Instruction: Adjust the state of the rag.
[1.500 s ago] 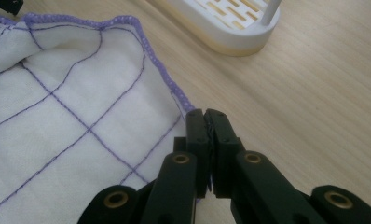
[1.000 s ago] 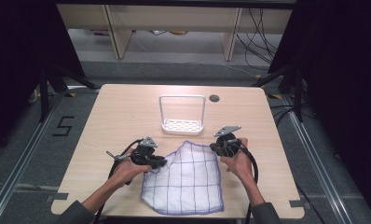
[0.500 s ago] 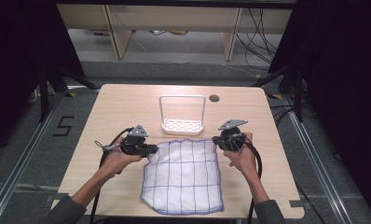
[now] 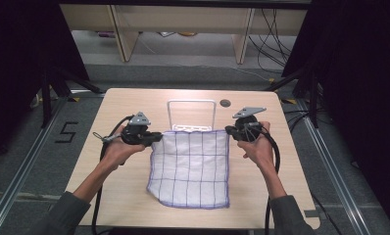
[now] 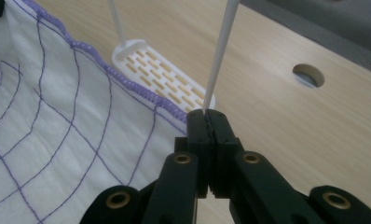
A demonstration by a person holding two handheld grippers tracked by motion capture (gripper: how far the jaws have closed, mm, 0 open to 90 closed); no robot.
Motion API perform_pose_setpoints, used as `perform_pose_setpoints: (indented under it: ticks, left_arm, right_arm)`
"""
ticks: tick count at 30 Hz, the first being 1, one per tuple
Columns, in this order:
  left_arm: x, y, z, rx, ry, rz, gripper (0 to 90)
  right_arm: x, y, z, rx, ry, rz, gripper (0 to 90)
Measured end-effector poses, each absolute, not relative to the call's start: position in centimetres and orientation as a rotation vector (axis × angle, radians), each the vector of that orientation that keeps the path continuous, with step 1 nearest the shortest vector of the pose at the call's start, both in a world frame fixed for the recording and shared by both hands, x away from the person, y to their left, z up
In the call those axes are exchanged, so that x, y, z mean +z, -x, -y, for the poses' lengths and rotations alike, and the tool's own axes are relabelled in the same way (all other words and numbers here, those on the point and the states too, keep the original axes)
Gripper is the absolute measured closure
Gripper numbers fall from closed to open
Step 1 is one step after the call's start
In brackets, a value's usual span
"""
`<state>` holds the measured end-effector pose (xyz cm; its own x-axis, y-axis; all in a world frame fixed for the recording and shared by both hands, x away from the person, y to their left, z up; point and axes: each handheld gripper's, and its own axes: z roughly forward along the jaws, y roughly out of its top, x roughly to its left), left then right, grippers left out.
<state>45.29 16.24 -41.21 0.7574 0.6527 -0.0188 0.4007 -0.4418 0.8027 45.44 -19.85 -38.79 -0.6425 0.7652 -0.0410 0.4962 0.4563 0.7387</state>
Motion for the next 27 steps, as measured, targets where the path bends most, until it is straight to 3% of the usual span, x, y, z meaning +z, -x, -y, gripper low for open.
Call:
perform_pose_setpoints:
  ticks: [9, 27]
  left_arm:
    - [-40.8, -43.2, -16.8, 0.374, -2.072, -0.723, 84.5]
    - [-46.0, -36.1, -17.1, 0.306, -2.282, -0.518, 83.6]
  right_arm:
    - [-37.1, -43.5, 20.0, 1.058, -0.964, -2.32, 89.8]
    - [-42.8, -34.3, 20.2, 1.026, -0.88, -2.433, 89.7]
